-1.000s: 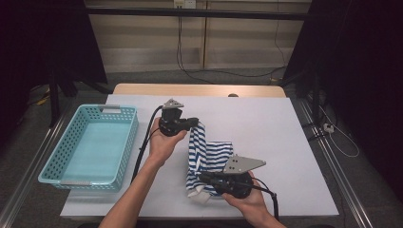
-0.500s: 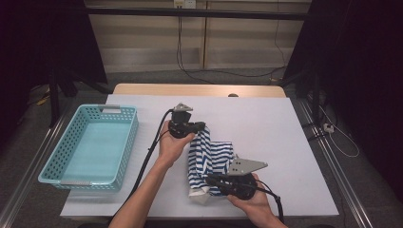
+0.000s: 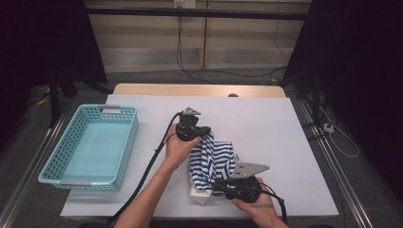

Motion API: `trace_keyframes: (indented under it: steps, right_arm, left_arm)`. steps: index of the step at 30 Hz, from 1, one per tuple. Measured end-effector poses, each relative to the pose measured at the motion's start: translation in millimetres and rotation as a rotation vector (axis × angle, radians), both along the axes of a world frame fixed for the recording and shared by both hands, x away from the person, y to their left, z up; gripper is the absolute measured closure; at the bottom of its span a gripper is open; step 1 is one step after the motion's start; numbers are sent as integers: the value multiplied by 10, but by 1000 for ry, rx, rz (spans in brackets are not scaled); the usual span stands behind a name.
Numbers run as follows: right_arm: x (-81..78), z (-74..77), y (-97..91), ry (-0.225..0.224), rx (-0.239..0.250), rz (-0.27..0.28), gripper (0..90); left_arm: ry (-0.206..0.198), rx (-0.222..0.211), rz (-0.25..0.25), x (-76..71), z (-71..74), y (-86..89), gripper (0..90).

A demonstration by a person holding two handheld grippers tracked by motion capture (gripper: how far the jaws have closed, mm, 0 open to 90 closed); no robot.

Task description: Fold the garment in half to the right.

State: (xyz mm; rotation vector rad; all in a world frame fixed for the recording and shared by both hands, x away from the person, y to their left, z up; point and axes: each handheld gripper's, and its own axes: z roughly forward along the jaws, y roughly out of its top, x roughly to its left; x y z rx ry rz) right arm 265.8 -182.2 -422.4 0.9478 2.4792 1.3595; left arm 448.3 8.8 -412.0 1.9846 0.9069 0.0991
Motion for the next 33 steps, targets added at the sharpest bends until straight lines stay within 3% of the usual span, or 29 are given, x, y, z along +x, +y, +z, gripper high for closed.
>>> trace_keyframes:
  steps: [5,6,9,14,23,26,33]
  right_arm:
    - [-24,-16,-67,13,-13,-6,779]
    - [-27,-19,-77,15,-10,-4,760]
    - [-40,-16,-93,16,-7,2,712]
    - [-63,-5,-86,26,-5,18,596]
    - [-57,7,-152,46,16,-6,571]
    - [-45,-10,-181,56,15,-12,595]
    - [-33,-29,-206,60,-10,-7,801]
  left_arm:
    - [28,1,6,-8,-34,-48,871]
    - [10,6,-3,0,-37,-49,871]
    - [20,-3,8,-9,-49,-100,871]
    - [13,1,-15,-29,-34,-190,871]
    - [4,5,-52,-66,10,-375,871]
    - [13,8,-48,-69,-3,-420,871]
    - [24,31,-45,-23,-66,-433,871]
